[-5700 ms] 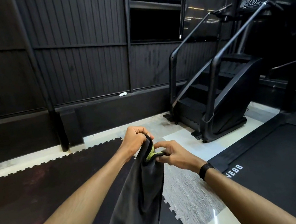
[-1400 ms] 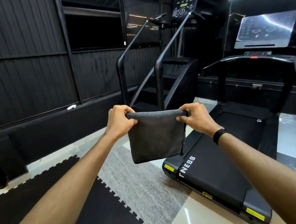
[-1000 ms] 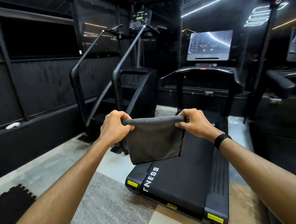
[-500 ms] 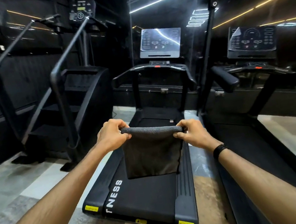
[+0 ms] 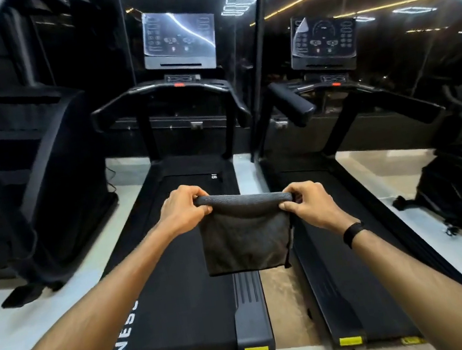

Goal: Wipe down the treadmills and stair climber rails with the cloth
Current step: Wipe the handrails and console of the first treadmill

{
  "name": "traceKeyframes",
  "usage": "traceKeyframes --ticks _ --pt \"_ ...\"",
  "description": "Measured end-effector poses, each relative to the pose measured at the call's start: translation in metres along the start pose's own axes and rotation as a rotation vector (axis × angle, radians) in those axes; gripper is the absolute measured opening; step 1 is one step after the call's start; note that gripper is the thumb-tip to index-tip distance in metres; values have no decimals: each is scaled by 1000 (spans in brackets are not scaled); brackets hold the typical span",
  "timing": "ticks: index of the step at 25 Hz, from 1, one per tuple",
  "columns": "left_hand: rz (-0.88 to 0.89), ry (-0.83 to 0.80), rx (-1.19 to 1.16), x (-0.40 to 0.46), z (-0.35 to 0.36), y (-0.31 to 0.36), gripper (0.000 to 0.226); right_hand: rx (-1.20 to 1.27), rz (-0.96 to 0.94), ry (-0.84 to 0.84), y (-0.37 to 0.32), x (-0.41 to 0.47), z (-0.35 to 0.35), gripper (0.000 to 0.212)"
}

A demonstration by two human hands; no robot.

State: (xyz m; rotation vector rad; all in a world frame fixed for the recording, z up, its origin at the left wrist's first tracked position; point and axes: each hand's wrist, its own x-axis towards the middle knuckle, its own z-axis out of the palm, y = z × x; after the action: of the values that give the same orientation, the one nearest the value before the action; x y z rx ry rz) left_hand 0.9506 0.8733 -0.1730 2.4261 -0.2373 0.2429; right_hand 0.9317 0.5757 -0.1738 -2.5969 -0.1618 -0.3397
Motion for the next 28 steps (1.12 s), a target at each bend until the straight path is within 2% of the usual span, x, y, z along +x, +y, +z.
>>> traceKeyframes --ticks 5,14,21,28 --pt "46 -41 17 61 52 20 13 -13 23 4 63 43 -11 13" --pt "94 63 107 185 115 74 11 100 -35 17 170 154 -42 14" --pt "112 -5 255 240 157 73 10 159 -45 -29 227 211 -22 11" --pt "138 -30 268 311 187 63 8 147 -34 -55 260 271 -9 9"
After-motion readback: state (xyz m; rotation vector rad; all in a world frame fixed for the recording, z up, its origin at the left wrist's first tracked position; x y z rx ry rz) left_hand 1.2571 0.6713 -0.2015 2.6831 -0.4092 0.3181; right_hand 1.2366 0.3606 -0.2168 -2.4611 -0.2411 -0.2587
